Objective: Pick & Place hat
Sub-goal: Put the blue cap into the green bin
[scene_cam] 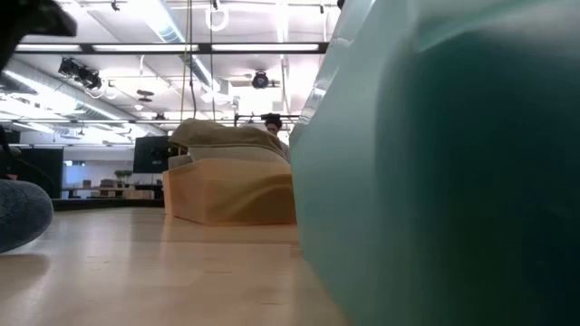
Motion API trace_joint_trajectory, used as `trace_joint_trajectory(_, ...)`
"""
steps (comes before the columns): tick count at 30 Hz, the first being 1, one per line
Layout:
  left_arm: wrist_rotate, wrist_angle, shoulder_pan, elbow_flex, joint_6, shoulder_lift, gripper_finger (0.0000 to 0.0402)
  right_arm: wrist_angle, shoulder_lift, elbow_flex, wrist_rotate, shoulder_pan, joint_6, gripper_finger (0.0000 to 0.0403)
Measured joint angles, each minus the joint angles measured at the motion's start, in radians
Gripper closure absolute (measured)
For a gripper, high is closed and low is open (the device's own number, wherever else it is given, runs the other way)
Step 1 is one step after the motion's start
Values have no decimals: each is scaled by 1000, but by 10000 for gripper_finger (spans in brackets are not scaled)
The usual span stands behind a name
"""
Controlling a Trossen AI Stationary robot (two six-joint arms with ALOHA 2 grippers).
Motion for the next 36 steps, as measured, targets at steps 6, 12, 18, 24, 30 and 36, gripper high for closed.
trace_joint_trajectory(6,88,91,-36,0,-34,70,229,-2,8,1,0,0,-79,266)
trace_joint_trajectory(12,102,143,-81,0,-43,123,229,8,8,1,0,0,-172,227)
trace_joint_trajectory(18,97,139,-105,0,-65,182,229,9,8,1,0,0,-216,214)
trace_joint_trajectory(24,89,131,-107,0,-64,234,235,8,8,1,0,0,-220,214)
trace_joint_trajectory(30,86,129,-106,1,-58,248,320,9,8,1,0,0,-226,214)
trace_joint_trajectory(36,81,127,-95,17,-21,240,387,46,8,1,0,0,-316,214)
